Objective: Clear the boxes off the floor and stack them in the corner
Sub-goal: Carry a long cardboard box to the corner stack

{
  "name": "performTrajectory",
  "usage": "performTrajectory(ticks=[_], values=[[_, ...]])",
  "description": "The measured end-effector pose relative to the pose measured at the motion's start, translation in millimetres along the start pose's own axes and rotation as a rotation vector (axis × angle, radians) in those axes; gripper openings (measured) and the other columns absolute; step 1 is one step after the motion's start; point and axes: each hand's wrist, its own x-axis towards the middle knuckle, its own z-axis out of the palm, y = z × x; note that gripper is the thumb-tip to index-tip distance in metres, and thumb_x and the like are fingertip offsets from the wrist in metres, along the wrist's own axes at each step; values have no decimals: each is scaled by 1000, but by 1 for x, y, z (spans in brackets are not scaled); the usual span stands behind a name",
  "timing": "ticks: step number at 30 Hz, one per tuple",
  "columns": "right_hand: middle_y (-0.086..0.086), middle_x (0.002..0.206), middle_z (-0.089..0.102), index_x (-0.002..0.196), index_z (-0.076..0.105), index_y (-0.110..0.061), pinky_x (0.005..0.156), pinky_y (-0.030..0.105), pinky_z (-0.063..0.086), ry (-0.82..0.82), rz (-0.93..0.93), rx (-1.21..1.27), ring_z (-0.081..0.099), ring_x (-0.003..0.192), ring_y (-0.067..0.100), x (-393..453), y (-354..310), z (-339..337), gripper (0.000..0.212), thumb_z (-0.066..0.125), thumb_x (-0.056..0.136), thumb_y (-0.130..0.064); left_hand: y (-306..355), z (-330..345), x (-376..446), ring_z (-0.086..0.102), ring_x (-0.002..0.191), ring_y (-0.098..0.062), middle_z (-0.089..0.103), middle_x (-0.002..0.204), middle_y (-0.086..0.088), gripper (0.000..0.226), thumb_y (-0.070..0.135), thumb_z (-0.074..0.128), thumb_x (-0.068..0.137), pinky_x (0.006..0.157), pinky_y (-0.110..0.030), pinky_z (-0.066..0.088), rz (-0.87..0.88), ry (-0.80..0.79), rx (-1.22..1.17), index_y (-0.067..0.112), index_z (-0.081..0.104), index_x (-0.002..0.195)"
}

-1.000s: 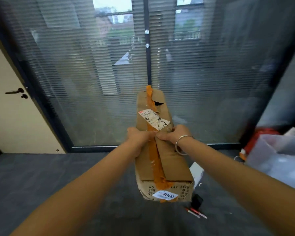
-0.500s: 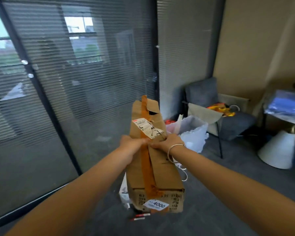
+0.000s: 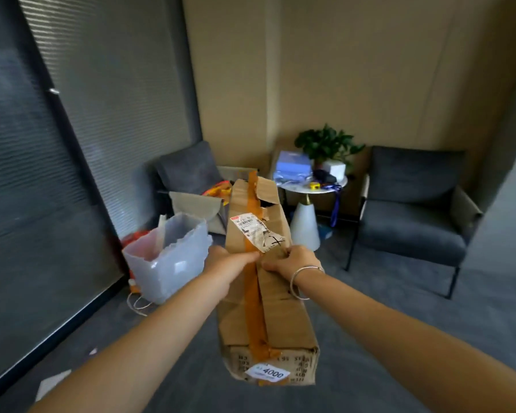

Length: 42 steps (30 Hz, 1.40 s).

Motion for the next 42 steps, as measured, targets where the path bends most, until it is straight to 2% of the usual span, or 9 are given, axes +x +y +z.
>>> performTrajectory(ticks=[5, 11, 14, 17, 22, 26, 30, 37, 42], values=[[0, 90, 64, 99, 60, -20, 76, 36, 58, 152, 194, 68, 64, 81, 17, 54, 102, -93, 55, 75, 63, -58, 35, 156, 15, 51, 120, -30, 53, 127, -7, 78, 38, 82, 73, 80, -33, 40, 30, -199, 77, 10, 41, 133], [-1, 92, 63, 107, 61, -19, 72, 30, 56, 322, 377, 131, 61, 78, 16, 115, 201, -196, 56, 68, 69, -61, 83, 325, 51, 58, 102, -25, 60, 117, -6, 77, 40, 88, 62, 84, -35, 49, 109, -399, 188, 11, 49, 121], [0, 97, 62, 104, 55, -18, 78, 33, 57, 406, 471, 209, 61, 85, 17, 153, 255, -267, 64, 69, 66, -68, 117, 432, 66, 57, 110, -29, 58, 123, -9, 80, 39, 88, 64, 88, -38, 49, 148, -548, 225, 10, 47, 126], [0, 96, 62, 105, 58, -19, 70, 29, 53, 501, 555, 210, 60, 82, 16, 185, 299, -334, 72, 69, 60, -74, 153, 531, 77, 53, 116, -31, 54, 129, -9, 84, 39, 87, 66, 90, -37, 47, 193, -682, 252, 10, 42, 130], [-2, 91, 63, 93, 62, -22, 60, 27, 45, 675, 667, 249, 57, 75, 14, 209, 368, -421, 57, 70, 62, -69, 196, 671, 69, 55, 114, -28, 55, 127, -8, 83, 41, 85, 69, 86, -36, 47, 274, -870, 336, 13, 36, 131], [0, 92, 64, 94, 64, -20, 61, 28, 45, 804, 793, 307, 60, 80, 17, 210, 444, -488, 60, 71, 60, -69, 212, 791, 36, 57, 112, -30, 56, 128, -11, 95, 44, 85, 65, 85, -41, 51, 292, -1030, 382, 14, 34, 139], [-2, 85, 65, 90, 63, -20, 62, 28, 49, 877, 899, 343, 61, 77, 16, 204, 516, -547, 55, 74, 59, -65, 217, 895, -5, 58, 110, -31, 58, 123, -12, 87, 40, 86, 66, 81, -38, 50, 338, -1120, 440, 10, 40, 132], [-4, 85, 65, 95, 63, -23, 61, 25, 51, 979, 1009, 366, 62, 74, 11, 189, 649, -687, 56, 74, 60, -65, 242, 1094, -94, 64, 98, -28, 65, 111, -9, 110, 61, 88, 27, 86, -44, 55, 350, -1306, 489, 11, 49, 117], [-3, 85, 67, 87, 66, -23, 72, 33, 57, 1020, 1065, 289, 64, 78, 14, 188, 732, -786, 57, 72, 52, -67, 272, 1211, -152, 54, 118, -33, 52, 130, -10, 111, 51, 91, 49, 96, -44, 48, 388, -1397, 458, 7, 36, 135]])
